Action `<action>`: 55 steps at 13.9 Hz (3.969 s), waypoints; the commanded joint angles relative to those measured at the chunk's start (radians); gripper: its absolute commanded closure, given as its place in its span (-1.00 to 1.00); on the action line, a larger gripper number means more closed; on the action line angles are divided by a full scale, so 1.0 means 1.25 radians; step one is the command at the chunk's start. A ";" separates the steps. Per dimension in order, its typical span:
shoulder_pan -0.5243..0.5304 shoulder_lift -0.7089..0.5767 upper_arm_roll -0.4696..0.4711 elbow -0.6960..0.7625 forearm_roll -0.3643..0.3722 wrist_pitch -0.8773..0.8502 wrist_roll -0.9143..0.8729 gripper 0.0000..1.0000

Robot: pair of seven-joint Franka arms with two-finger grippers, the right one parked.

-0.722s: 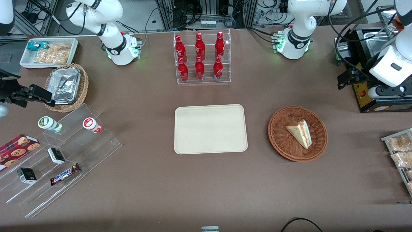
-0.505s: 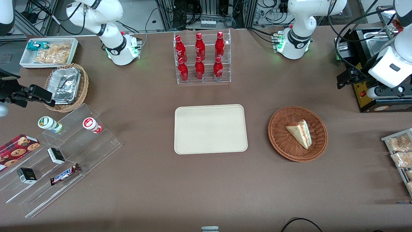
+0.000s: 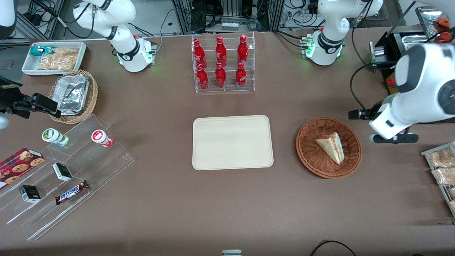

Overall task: Place sandwich from basket to tray
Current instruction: 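Move the left gripper over the sandwich in the woven basket and lower it, then close the left gripper on the wrapped sandwich's edge, then lift the sandwich and carry it with the left gripper over the tray, then lower the sandwich onto the tray and open the left gripper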

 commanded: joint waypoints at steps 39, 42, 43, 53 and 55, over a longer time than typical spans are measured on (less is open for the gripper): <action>-0.298 0.195 -0.016 0.014 -0.005 0.311 -0.433 0.92; -0.386 0.283 -0.016 0.107 -0.005 0.318 -0.542 0.93; -0.415 0.319 -0.016 0.143 -0.005 0.318 -0.588 0.94; -0.590 0.435 -0.013 0.219 0.008 0.442 -0.757 0.94; -0.590 0.438 -0.013 0.219 0.014 0.442 -0.757 0.82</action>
